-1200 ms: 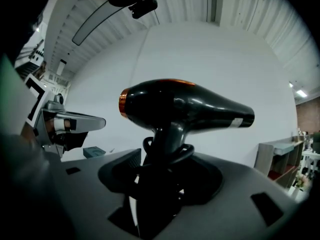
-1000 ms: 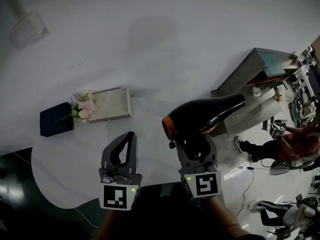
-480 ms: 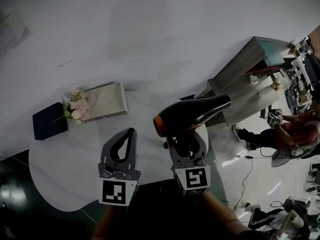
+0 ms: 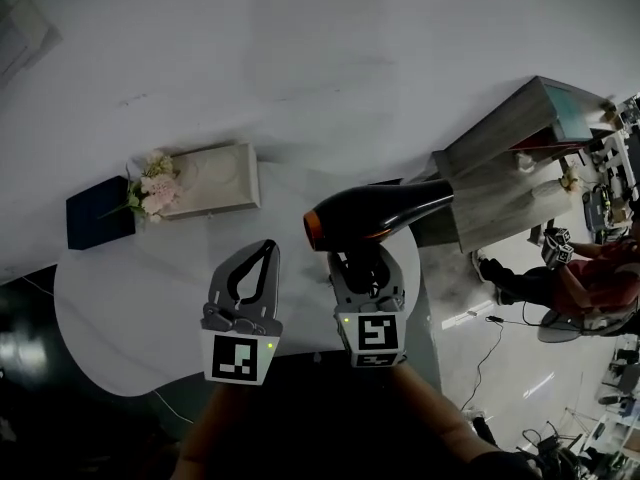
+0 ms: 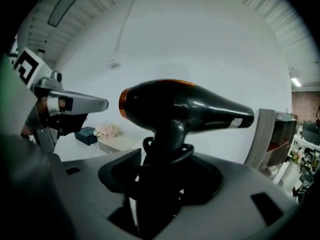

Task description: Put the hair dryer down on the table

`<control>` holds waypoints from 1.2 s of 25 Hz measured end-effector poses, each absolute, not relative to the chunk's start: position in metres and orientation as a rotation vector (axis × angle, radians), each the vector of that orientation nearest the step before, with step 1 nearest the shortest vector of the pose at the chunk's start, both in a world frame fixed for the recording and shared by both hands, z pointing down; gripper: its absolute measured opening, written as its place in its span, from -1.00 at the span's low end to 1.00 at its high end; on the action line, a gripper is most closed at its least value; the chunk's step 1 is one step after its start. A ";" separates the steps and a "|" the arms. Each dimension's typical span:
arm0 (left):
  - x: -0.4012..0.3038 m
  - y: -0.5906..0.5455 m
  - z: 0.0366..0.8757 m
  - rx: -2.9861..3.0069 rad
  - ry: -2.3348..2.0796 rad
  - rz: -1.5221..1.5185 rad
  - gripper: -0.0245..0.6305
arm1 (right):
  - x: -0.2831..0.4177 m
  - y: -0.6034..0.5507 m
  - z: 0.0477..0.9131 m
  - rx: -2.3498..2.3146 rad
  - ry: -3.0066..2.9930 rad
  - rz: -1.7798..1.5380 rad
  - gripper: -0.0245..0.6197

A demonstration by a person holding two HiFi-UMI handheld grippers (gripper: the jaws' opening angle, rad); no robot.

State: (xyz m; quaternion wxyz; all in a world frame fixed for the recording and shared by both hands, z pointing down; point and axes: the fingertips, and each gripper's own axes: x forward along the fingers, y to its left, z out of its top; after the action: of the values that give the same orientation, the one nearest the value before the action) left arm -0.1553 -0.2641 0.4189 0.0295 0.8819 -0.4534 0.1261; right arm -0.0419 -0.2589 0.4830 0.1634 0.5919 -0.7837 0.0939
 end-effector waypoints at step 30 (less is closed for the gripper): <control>-0.156 -0.297 0.511 2.568 -1.365 0.563 -0.89 | -0.082 -0.305 0.625 1.275 -2.052 0.545 -0.18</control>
State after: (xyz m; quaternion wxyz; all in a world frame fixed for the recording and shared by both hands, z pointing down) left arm -0.1561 -0.2972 0.5105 0.0897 0.8634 -0.4590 0.1892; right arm -0.0816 -0.3048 0.6253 0.3264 0.4868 -0.7830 0.2082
